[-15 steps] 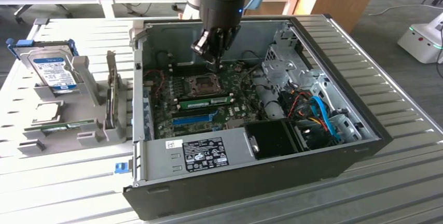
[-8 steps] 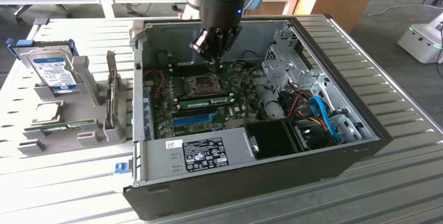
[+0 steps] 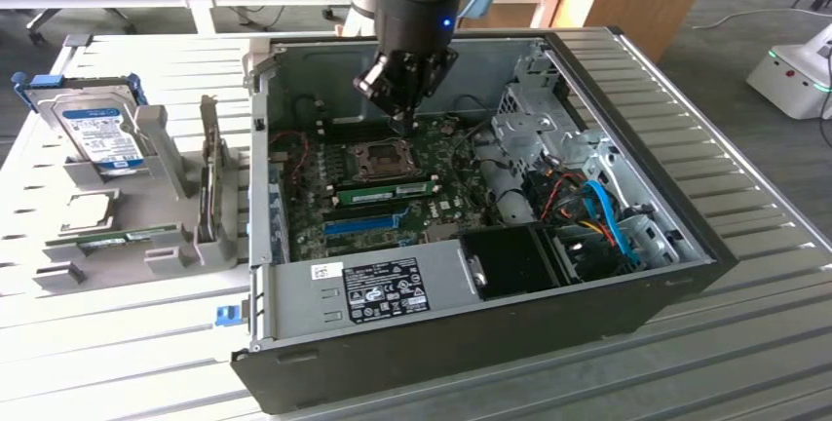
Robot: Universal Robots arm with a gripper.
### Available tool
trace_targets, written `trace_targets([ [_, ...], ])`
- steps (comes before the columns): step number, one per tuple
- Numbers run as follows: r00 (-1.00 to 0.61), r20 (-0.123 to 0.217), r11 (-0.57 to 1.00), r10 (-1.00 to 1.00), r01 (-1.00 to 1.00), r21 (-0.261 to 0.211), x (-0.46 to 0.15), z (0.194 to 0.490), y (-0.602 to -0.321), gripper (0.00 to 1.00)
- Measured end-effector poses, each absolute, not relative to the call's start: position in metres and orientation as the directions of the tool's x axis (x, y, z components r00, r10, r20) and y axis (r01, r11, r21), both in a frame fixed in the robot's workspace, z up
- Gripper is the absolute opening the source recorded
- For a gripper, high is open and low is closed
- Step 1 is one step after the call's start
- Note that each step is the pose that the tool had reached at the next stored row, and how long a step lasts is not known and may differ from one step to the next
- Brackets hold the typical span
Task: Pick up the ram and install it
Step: 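Press down the ram until it locks into place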
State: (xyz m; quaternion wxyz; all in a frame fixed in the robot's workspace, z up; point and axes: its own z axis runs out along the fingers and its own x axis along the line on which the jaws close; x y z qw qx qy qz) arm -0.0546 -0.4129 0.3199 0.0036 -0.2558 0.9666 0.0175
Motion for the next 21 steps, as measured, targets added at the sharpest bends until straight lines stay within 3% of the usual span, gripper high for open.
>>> trace_targets([
  [21, -0.959, -0.016, 0.959, -0.282, -0.282, 0.032, -0.0546, 0.3196, -0.4129, 0.11],
])
